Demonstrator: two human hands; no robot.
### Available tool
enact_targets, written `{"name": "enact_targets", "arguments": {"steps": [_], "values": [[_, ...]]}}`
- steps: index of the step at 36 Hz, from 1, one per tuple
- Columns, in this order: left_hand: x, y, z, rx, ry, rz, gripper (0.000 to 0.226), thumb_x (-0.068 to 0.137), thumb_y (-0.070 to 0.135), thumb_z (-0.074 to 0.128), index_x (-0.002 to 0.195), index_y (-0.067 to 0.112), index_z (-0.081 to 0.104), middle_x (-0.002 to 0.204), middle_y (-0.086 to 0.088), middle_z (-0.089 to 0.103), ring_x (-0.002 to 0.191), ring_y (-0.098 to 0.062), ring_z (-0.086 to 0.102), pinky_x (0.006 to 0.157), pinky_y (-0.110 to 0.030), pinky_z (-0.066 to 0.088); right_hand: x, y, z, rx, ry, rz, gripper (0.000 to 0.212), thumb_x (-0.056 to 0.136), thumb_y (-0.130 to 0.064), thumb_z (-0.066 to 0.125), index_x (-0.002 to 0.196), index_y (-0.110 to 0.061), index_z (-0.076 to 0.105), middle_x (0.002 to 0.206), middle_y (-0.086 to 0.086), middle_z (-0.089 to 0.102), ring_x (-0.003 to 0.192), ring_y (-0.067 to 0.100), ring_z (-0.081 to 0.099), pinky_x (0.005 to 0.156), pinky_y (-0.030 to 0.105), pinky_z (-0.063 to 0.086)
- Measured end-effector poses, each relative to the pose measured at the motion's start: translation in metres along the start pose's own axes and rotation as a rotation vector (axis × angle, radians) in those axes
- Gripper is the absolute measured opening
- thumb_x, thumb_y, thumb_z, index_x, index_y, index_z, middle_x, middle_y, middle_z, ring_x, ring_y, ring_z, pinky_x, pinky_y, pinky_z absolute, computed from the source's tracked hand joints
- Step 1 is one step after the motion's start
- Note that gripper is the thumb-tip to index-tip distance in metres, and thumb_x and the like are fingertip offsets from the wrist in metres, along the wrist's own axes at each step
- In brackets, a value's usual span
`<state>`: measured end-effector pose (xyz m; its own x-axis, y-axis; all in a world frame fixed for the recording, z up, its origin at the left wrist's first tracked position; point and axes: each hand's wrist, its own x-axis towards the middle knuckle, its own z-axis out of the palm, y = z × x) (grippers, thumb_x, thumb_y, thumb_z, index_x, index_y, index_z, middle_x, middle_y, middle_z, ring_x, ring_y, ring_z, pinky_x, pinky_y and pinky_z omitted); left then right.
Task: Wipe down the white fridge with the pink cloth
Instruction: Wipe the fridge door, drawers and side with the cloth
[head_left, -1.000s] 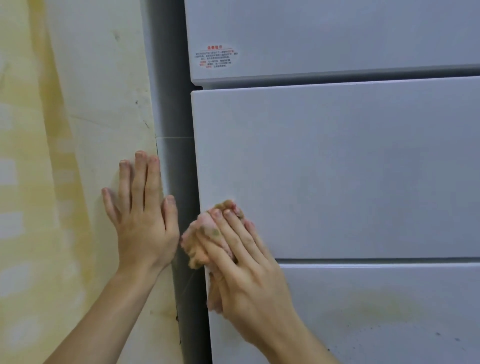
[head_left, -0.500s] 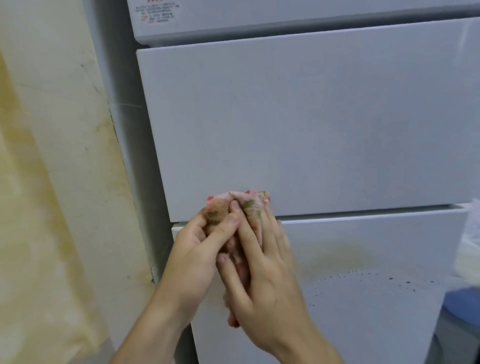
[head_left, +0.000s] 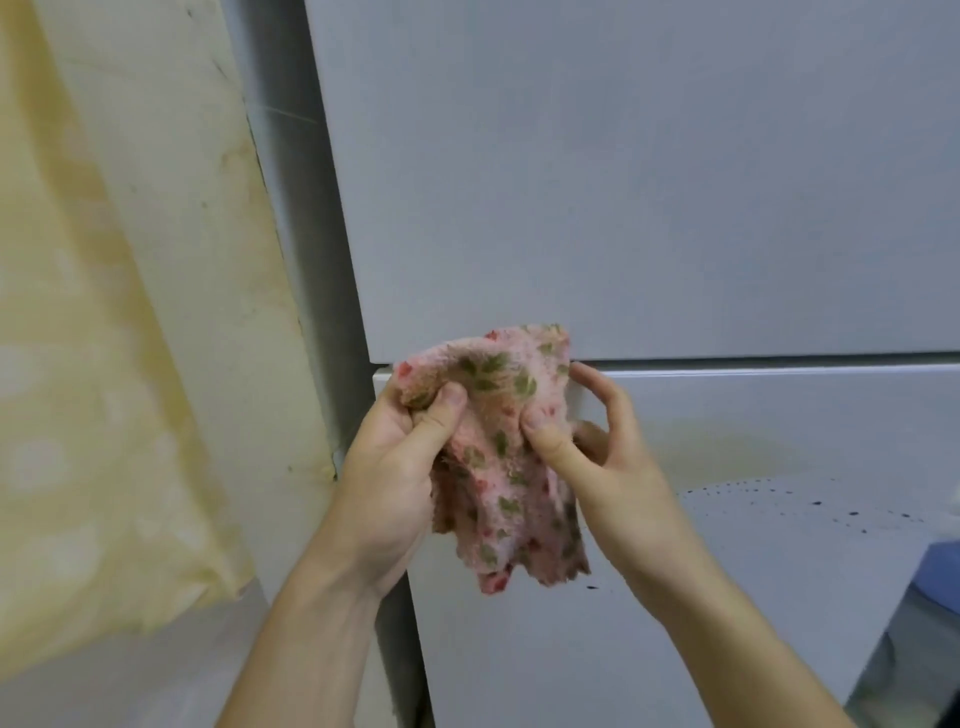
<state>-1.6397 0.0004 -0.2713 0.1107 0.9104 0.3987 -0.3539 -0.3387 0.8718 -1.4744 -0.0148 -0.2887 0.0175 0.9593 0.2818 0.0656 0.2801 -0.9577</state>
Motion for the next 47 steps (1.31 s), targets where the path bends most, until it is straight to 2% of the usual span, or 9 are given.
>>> {"name": "enact_targets", "arguments": {"steps": [5, 14, 19, 22, 26, 32, 38, 44, 47], "values": [[0.003, 0.003, -0.010, 0.193, 0.100, 0.058, 0.025, 0.098, 0.022, 0.065, 0.121, 0.012, 0.066, 0.116, -0.007, 0.077, 0.112, -0.023, 0.074, 0.093, -0.042, 0.060, 0.002, -0.003, -0.010, 0.179, -0.125, 0.095, 0.043, 0.081, -0.040, 0.075, 0.116, -0.015, 0.078, 0.110, 0.002, 0.081, 0.105, 0.019, 0.077, 0.092, 0.035, 0.055], [0.001, 0.011, -0.005, 0.096, 0.209, -0.058, 0.027, 0.095, 0.023, 0.070, 0.120, 0.013, 0.070, 0.111, -0.008, 0.080, 0.105, -0.025, 0.077, 0.095, -0.045, 0.060, -0.002, -0.013, -0.005, 0.277, 0.051, -0.025, 0.036, 0.085, -0.045, 0.069, 0.113, -0.022, 0.071, 0.108, 0.000, 0.080, 0.101, 0.020, 0.078, 0.085, 0.045, 0.062], [-0.002, 0.016, -0.004, -0.222, -0.030, -0.328, 0.045, 0.094, 0.029, 0.059, 0.129, 0.002, 0.068, 0.128, -0.014, 0.074, 0.120, -0.026, 0.071, 0.105, -0.047, 0.056, -0.003, -0.014, -0.004, 0.251, 0.103, 0.002, 0.038, 0.088, -0.053, 0.069, 0.110, -0.024, 0.062, 0.080, 0.023, 0.068, 0.052, 0.040, 0.058, 0.043, 0.032, 0.041], [-0.001, 0.012, -0.006, -0.185, -0.046, -0.323, 0.045, 0.099, 0.032, 0.053, 0.132, 0.007, 0.068, 0.133, -0.008, 0.072, 0.127, -0.019, 0.067, 0.113, -0.043, 0.044, -0.001, -0.016, -0.008, 0.326, 0.097, -0.003, 0.045, 0.084, -0.037, 0.075, 0.120, -0.018, 0.057, 0.087, 0.015, 0.076, 0.057, 0.035, 0.071, 0.037, 0.029, 0.044], [0.001, 0.008, -0.010, -0.104, 0.035, -0.222, 0.035, 0.098, 0.017, 0.056, 0.128, 0.005, 0.070, 0.127, -0.012, 0.075, 0.124, -0.024, 0.069, 0.104, -0.042, 0.051, 0.000, -0.019, -0.014, 0.333, 0.030, 0.011, 0.055, 0.080, -0.016, 0.078, 0.130, -0.022, 0.058, 0.101, 0.005, 0.081, 0.092, 0.025, 0.080, 0.068, 0.033, 0.063], [0.000, 0.008, -0.019, -0.025, 0.038, -0.208, 0.039, 0.083, 0.011, 0.067, 0.121, 0.002, 0.072, 0.116, -0.021, 0.076, 0.112, -0.033, 0.074, 0.092, -0.039, 0.062, 0.004, -0.014, -0.019, 0.218, -0.018, 0.042, 0.054, 0.081, -0.048, 0.082, 0.127, -0.020, 0.072, 0.115, 0.000, 0.080, 0.114, 0.016, 0.073, 0.117, 0.049, 0.043], [0.000, 0.010, -0.022, 0.061, -0.039, -0.235, 0.036, 0.091, 0.027, 0.065, 0.116, 0.006, 0.078, 0.121, -0.015, 0.076, 0.117, -0.028, 0.072, 0.104, -0.043, 0.052, 0.003, -0.010, -0.011, -0.010, 0.184, -0.186, 0.031, 0.090, -0.050, 0.067, 0.077, -0.021, 0.066, 0.077, -0.005, 0.066, 0.073, 0.011, 0.064, 0.070, 0.018, 0.049], [0.003, 0.003, -0.023, 0.151, 0.070, -0.103, 0.030, 0.083, 0.025, 0.072, 0.107, 0.010, 0.081, 0.108, -0.014, 0.079, 0.109, -0.026, 0.075, 0.090, -0.029, 0.057, 0.004, -0.006, -0.012, -0.410, 0.299, -0.434, 0.031, 0.103, -0.042, 0.053, 0.079, -0.024, 0.060, 0.063, -0.006, 0.055, 0.051, 0.009, 0.047, 0.048, 0.019, 0.037], [0.006, -0.001, -0.024, 0.135, 0.144, -0.084, 0.033, 0.082, 0.031, 0.077, 0.106, 0.009, 0.079, 0.114, -0.016, 0.077, 0.116, -0.028, 0.072, 0.107, -0.043, 0.053, 0.003, -0.006, -0.012, -0.393, 0.278, -0.402, 0.037, 0.104, -0.044, 0.050, 0.073, -0.026, 0.056, 0.056, -0.010, 0.047, 0.049, 0.009, 0.042, 0.047, 0.016, 0.033]]}}
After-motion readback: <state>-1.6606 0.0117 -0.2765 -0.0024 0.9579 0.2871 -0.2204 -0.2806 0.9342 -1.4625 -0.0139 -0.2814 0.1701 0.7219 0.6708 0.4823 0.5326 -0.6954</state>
